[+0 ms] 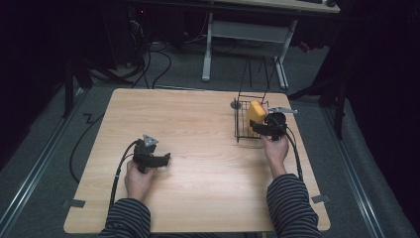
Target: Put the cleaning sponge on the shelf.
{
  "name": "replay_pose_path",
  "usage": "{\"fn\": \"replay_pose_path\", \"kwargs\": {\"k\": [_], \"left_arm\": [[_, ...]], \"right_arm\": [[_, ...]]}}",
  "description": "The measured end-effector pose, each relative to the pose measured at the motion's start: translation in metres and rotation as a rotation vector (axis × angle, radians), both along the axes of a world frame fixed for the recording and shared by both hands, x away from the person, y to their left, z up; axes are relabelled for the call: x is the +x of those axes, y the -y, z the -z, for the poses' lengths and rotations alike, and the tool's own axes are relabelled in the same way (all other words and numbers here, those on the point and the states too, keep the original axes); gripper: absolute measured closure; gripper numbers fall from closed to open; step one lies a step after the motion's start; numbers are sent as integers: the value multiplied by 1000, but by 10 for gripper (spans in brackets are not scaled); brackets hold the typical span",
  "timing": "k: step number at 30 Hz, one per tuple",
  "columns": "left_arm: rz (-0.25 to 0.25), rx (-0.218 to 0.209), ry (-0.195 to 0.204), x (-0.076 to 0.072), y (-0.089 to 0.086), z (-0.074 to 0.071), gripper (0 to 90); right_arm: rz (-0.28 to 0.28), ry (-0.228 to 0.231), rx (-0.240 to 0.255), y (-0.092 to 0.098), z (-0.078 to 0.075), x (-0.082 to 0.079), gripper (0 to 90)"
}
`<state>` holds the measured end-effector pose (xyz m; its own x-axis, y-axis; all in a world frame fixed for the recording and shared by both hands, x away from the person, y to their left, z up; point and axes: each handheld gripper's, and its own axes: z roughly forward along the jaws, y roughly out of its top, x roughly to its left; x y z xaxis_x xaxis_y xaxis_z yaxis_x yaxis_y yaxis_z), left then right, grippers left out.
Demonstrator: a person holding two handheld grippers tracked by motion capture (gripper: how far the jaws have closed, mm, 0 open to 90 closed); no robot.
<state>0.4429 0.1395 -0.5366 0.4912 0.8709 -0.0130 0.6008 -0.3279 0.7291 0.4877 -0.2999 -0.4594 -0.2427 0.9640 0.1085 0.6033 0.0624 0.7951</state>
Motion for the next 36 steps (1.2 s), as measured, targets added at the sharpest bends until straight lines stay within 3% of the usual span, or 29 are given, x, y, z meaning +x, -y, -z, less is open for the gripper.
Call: {"fn": "replay_pose_path", "kwargs": {"k": [10, 17, 21, 24, 26, 29, 36], "left_arm": [[0, 0, 0, 0, 0, 0, 171], [0, 1, 0, 0, 0, 0, 171], [0, 1, 0, 0, 0, 0, 171], [0, 0, 0, 0, 0, 0, 171], [0, 1, 0, 0, 0, 0, 171], [0, 0, 0, 0, 0, 0, 171], [0, 0, 0, 0, 0, 0, 171]], "right_arm": [[-39, 52, 11, 2, -21, -19, 269], [-46, 55, 20, 2, -31, -30, 280], [-49, 29, 19, 1, -34, -35, 292], [-53, 47, 28, 1, -37, -42, 315], [-47, 47, 61, 5, -37, -47, 316], [-52, 57, 42, 8, -40, -51, 316], [-61, 82, 63, 9, -51, -64, 318]]}}
